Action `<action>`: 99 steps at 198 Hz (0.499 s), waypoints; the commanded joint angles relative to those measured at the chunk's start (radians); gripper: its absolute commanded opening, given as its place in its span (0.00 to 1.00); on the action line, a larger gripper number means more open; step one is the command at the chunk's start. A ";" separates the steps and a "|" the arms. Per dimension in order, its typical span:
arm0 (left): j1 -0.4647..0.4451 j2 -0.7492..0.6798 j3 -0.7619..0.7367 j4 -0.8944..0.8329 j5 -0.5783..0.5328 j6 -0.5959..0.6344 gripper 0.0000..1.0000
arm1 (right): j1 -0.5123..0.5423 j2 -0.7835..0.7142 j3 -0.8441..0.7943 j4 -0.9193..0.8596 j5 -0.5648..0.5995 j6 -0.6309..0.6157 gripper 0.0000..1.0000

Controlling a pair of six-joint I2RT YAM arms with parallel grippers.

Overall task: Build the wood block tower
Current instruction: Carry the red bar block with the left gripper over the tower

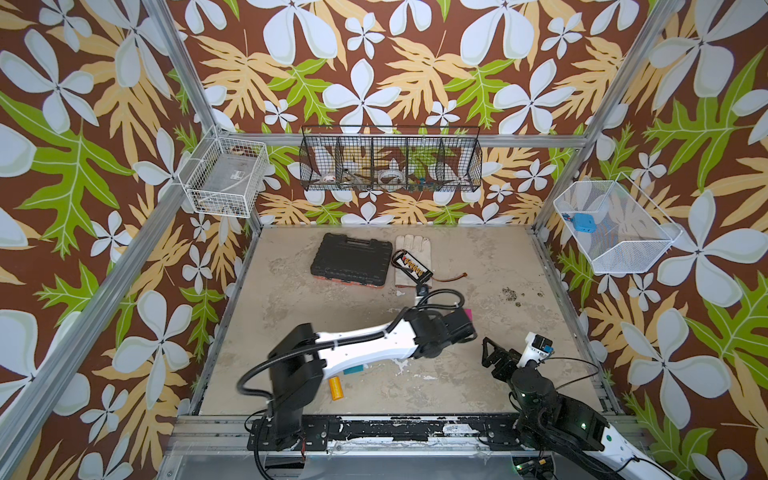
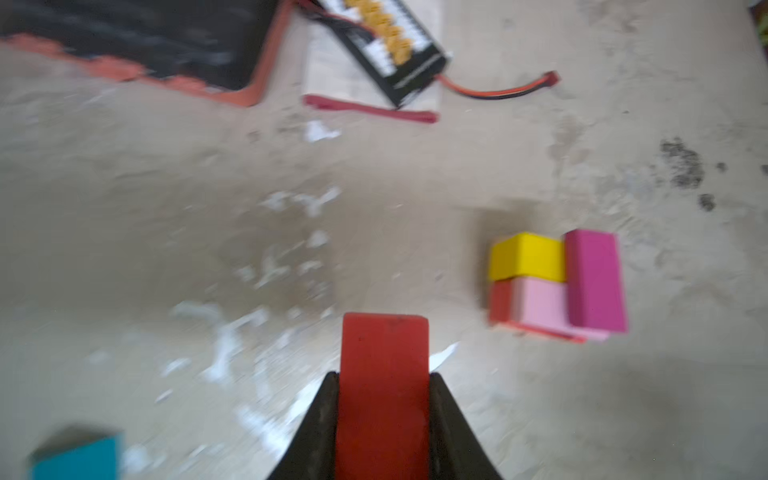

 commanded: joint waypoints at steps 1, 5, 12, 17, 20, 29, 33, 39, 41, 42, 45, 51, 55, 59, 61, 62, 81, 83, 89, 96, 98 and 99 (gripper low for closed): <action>0.028 0.045 0.061 0.027 0.082 0.149 0.22 | -0.001 0.010 0.000 -0.001 0.034 0.008 0.99; 0.032 0.054 0.069 0.032 0.086 0.158 0.22 | 0.000 0.015 -0.001 0.003 0.033 0.006 1.00; 0.040 0.071 0.085 0.037 0.098 0.169 0.22 | 0.000 0.023 0.000 0.005 0.033 0.006 1.00; 0.046 0.081 0.096 0.042 0.109 0.175 0.22 | -0.001 0.027 0.001 0.006 0.034 0.006 1.00; 0.049 0.087 0.100 0.043 0.115 0.179 0.22 | -0.001 0.030 0.002 0.006 0.035 0.008 1.00; 0.057 0.099 0.113 0.047 0.124 0.182 0.21 | -0.001 0.037 0.004 0.004 0.039 0.011 1.00; 0.060 0.104 0.116 0.049 0.124 0.183 0.21 | -0.001 0.039 0.005 0.002 0.039 0.013 1.00; 0.063 0.111 0.123 0.049 0.124 0.184 0.21 | -0.001 0.039 0.005 0.000 0.040 0.013 1.00; 0.064 0.112 0.126 0.049 0.122 0.185 0.21 | -0.001 0.039 0.005 0.000 0.041 0.013 1.00; 0.065 0.112 0.127 0.048 0.122 0.184 0.21 | -0.001 0.039 0.005 0.000 0.040 0.013 1.00; 0.064 0.116 0.131 0.047 0.119 0.184 0.21 | -0.001 0.037 0.005 0.000 0.039 0.013 1.00; 0.065 0.121 0.139 0.043 0.114 0.186 0.21 | -0.001 0.035 0.004 0.000 0.040 0.013 1.00; 0.066 0.125 0.144 0.043 0.114 0.187 0.21 | -0.001 0.034 0.004 0.000 0.040 0.013 1.00; 0.068 0.127 0.148 0.042 0.116 0.189 0.21 | 0.000 0.032 0.004 -0.001 0.039 0.013 1.00; 0.068 0.129 0.151 0.043 0.117 0.190 0.22 | 0.000 0.031 0.004 -0.001 0.038 0.013 1.00; 0.068 0.130 0.153 0.043 0.118 0.190 0.21 | -0.001 0.031 0.003 -0.001 0.038 0.013 1.00; 0.071 0.154 0.182 0.041 0.142 0.201 0.21 | -0.001 0.030 0.002 -0.003 0.036 0.013 1.00; 0.070 0.157 0.185 0.040 0.145 0.201 0.21 | -0.001 0.030 0.003 -0.003 0.037 0.013 1.00; 0.070 0.165 0.199 0.037 0.147 0.202 0.21 | 0.000 0.029 0.003 -0.003 0.037 0.015 1.00; 0.071 0.175 0.212 0.035 0.153 0.206 0.21 | 0.000 0.030 0.003 -0.003 0.035 0.015 1.00; 0.071 0.178 0.216 0.035 0.153 0.207 0.21 | -0.001 0.030 0.003 -0.003 0.035 0.015 1.00; 0.071 0.178 0.218 0.035 0.153 0.207 0.21 | -0.001 0.030 0.003 -0.003 0.035 0.015 1.00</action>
